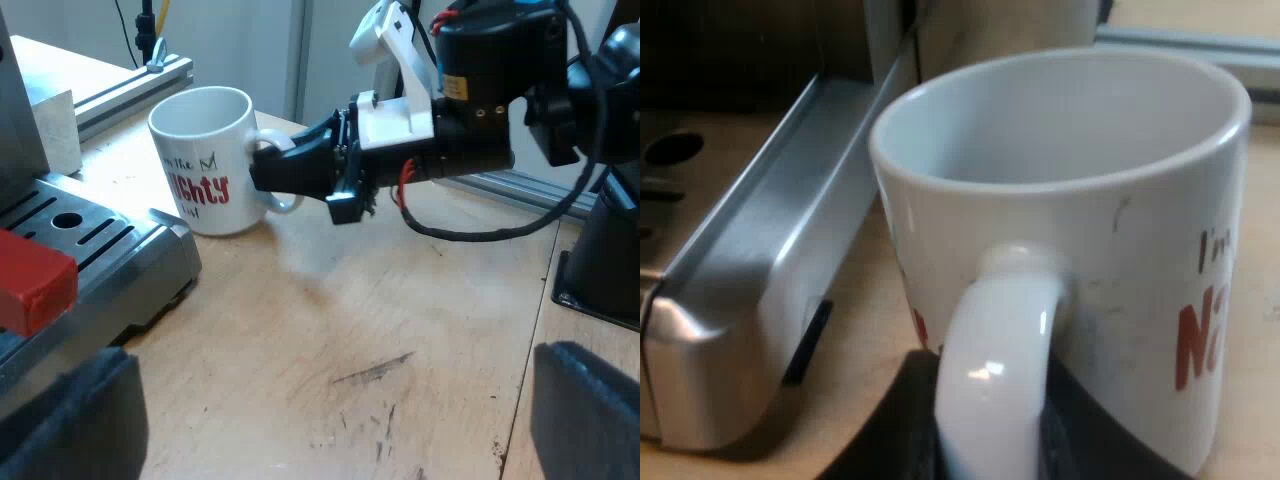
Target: Remove mug from coffee machine
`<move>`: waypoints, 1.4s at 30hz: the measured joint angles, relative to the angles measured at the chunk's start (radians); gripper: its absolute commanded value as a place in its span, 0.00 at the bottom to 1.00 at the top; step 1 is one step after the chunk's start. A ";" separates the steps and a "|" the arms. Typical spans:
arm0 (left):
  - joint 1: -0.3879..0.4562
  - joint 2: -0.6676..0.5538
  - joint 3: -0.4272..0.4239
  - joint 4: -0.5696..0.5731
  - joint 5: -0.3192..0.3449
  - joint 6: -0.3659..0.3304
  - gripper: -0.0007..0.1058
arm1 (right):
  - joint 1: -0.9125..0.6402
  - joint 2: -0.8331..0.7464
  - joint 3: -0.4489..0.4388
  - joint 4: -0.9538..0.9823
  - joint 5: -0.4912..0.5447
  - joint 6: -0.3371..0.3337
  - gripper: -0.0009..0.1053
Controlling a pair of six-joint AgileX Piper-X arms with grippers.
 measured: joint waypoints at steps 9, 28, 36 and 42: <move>0.000 0.002 0.022 -0.002 -0.013 0.000 0.75 | -0.006 0.166 -0.052 -0.130 -0.024 0.059 0.01; 0.000 0.004 0.025 -0.007 -0.112 -0.002 0.75 | -0.006 0.179 -0.066 -0.136 -0.024 0.110 0.61; 0.000 0.004 0.025 -0.007 -0.112 -0.002 0.75 | -0.003 0.126 -0.066 -0.059 -0.015 0.132 0.60; 0.000 0.004 0.025 -0.007 -0.112 -0.002 0.75 | -0.003 0.053 -0.068 0.046 -0.013 0.138 0.60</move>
